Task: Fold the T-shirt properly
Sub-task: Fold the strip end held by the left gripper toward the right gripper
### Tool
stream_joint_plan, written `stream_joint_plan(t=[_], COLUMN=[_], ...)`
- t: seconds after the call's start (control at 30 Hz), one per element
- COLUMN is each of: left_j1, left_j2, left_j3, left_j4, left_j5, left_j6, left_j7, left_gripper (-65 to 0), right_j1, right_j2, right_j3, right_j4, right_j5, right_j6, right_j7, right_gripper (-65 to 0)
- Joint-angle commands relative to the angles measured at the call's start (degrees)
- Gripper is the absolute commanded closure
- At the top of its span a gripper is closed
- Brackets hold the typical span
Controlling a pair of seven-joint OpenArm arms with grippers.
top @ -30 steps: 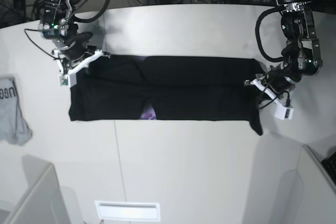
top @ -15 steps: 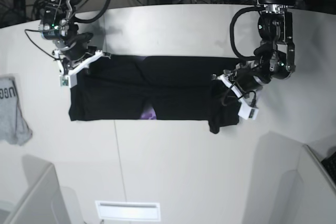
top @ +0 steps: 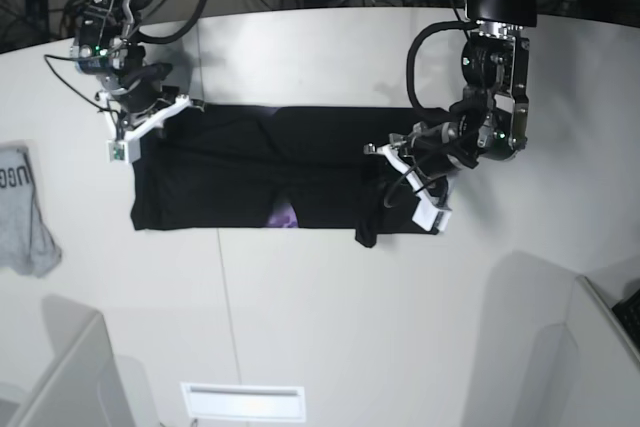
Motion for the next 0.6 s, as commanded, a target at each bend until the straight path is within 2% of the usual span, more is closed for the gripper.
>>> stream_joint_plan(t=[0.0,0.1,0.2,0.37,0.57], left_j1=[-1.4,-2.0,-2.1,-3.6,-3.7], left_j2=[0.1,0.5,1.6,2.2,2.3], left_j3=[0.7,1.9,1.9,5.9,6.8], left_j4=[0.9,0.9,0.8,-0.9,-1.9], left_j5=[-1.4,-1.4,-1.4,-1.6,-1.5], left_j6=[-0.2,0.2,3.4,3.9,3.9], left_j7=[-0.9,-0.9,-0.9,-0.9,-0.9], left_gripper=[0.0,0.0,0.0,0.0,0.0], right_j1=[0.4,0.4,0.4,0.7,0.8], right_j2=[0.3,0.3,0.3,0.3,0.3], right_j3=[0.6,0.7,0.7,0.7,0.7], right_j4=[0.9,0.9,0.9,1.0,1.2], right_j5=[0.5,0.5,0.5,0.5,0.5], right_j6=[0.2,0.2,0.2,0.2,0.2], right_j7=[1.1,1.1,1.1,1.0,1.0], right_gripper=[0.0,0.0,0.0,0.0,0.0])
